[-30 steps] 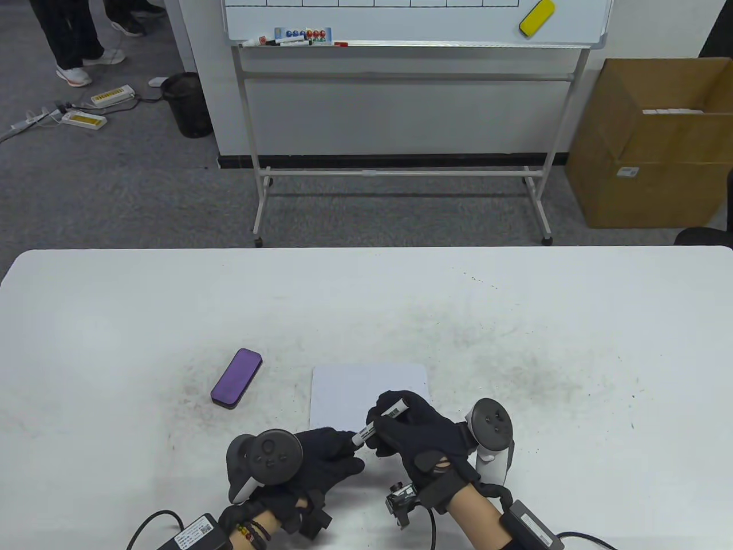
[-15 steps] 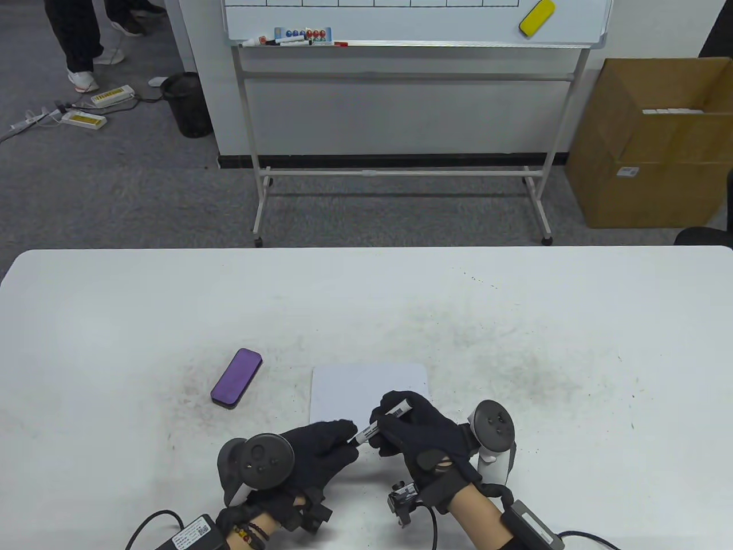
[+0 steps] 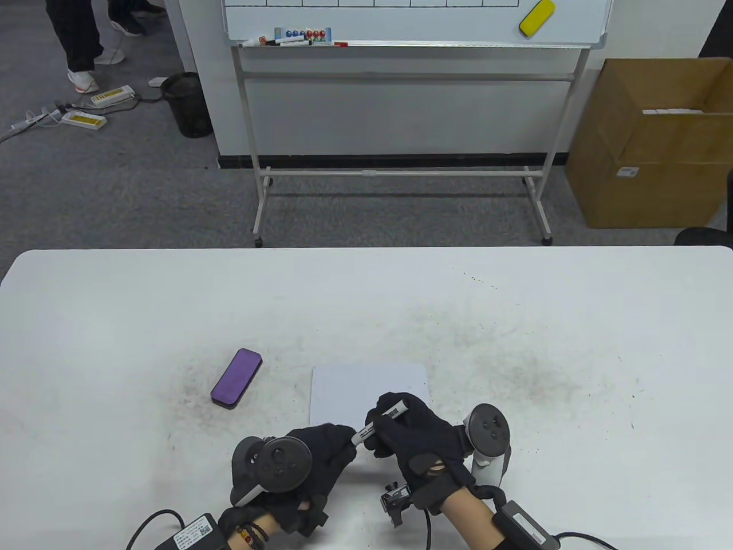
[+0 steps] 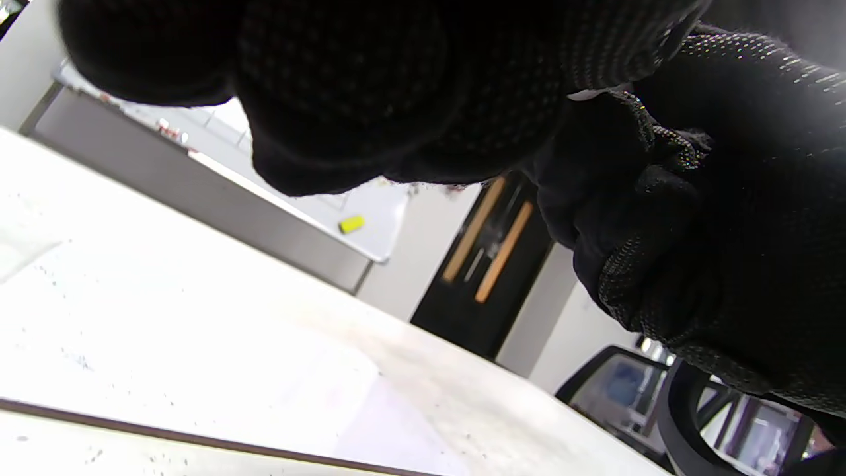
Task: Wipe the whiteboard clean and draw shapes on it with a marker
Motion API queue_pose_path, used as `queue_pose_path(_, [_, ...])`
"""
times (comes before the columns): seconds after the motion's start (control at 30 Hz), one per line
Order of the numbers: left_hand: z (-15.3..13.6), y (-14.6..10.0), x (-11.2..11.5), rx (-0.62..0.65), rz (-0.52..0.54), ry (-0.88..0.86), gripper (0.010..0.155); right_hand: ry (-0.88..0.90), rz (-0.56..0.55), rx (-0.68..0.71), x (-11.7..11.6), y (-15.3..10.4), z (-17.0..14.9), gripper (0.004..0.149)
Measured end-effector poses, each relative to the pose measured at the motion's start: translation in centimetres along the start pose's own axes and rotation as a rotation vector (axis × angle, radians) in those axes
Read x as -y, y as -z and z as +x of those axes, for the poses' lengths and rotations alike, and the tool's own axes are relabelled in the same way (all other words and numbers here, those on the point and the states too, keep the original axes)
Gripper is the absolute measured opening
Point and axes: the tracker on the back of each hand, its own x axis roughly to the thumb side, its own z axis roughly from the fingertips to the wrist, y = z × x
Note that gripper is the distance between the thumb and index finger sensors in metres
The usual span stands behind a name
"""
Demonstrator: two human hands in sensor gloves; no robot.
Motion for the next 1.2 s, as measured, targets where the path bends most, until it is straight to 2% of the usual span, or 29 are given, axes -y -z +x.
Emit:
queue_pose_path(0.3, [-1.1, 0.5, 0.0, -0.021, -0.09, -0.193, 0.05, -0.03, 0.05, 0.086, 0.2, 0.4, 0.7, 0.049])
queue_pose_path(0.73, [-1.8, 0.7, -0.2, -0.033, -0.172, -0.291, 0.049, -0.016, 0.089, 0.091, 0.0, 0.3, 1.0, 0.051])
queue_pose_path(0.9, [-2.0, 0.9, -0.2, -0.036, -0.236, -0.374, 0.049, -0.033, 0.131, 0.138, 0.1, 0.3, 1.6, 0.051])
queue_pose_path(0.97, [-2.1, 0.9, -0.3, -0.037, -0.215, -0.384, 0.049, -0.024, 0.129, 0.136, 0.1, 0.4, 1.6, 0.051])
queue_pose_path(1.2, [-2.2, 1.3, -0.6, -0.042, -0.272, -0.431, 0.049, -0.006, 0.15, 0.142, 0.1, 0.6, 1.8, 0.051])
